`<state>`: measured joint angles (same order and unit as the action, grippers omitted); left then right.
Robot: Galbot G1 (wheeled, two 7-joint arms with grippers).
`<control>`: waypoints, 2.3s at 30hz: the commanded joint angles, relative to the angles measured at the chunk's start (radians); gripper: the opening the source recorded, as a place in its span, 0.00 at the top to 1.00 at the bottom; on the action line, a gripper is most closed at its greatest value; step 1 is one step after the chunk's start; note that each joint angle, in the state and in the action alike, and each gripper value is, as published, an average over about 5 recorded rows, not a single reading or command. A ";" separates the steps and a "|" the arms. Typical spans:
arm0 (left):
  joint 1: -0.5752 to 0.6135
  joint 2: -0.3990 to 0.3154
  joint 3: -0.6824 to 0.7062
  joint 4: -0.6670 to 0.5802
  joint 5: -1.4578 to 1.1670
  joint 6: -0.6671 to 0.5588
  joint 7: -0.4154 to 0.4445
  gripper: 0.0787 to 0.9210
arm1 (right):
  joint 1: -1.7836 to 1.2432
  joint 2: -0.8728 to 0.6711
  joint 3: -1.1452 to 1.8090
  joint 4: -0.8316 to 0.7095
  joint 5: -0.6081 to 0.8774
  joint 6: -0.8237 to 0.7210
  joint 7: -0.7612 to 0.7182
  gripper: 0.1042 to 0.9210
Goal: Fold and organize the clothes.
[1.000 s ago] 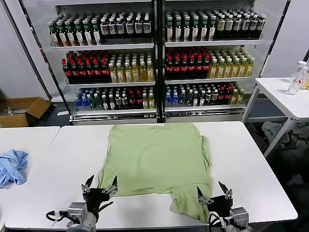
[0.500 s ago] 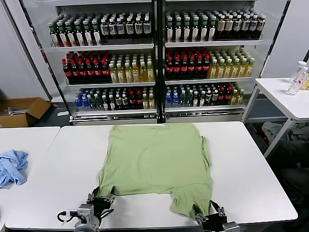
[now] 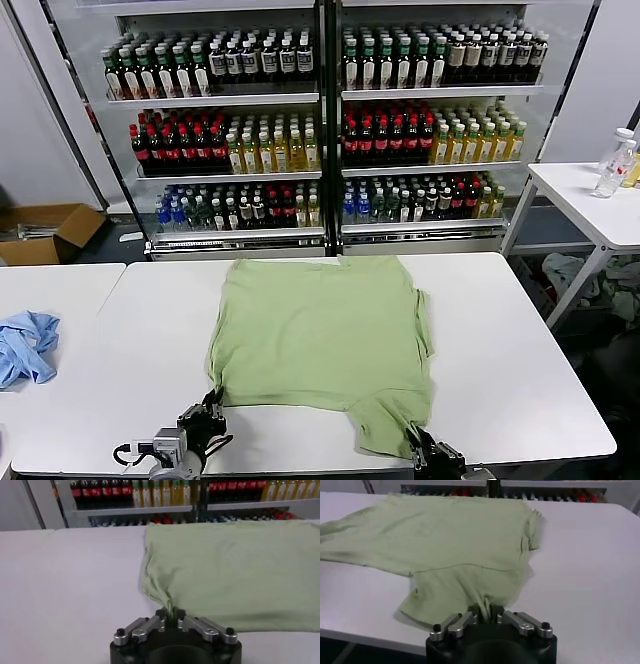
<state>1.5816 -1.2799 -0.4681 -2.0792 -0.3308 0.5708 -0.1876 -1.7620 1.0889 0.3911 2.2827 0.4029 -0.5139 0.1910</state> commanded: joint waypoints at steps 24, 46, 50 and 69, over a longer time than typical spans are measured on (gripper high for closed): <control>-0.346 0.181 0.069 0.142 -0.095 -0.032 0.033 0.99 | 0.718 -0.187 -0.190 -0.375 0.130 0.078 0.008 1.00; -0.412 0.050 0.136 0.262 0.039 -0.070 -0.026 0.78 | 0.728 -0.095 -0.233 -0.408 0.031 -0.034 0.001 0.67; -0.374 0.042 0.115 0.247 0.040 -0.066 -0.042 0.65 | 0.665 -0.086 -0.175 -0.378 0.058 -0.037 0.011 0.54; -0.417 0.056 0.118 0.349 -0.022 0.003 -0.046 0.20 | 0.707 -0.057 -0.200 -0.510 0.198 -0.062 0.032 0.24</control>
<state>1.1668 -1.2173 -0.3508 -1.7602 -0.3247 0.5429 -0.2368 -1.0650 1.0240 0.1931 1.8091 0.5581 -0.5646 0.2196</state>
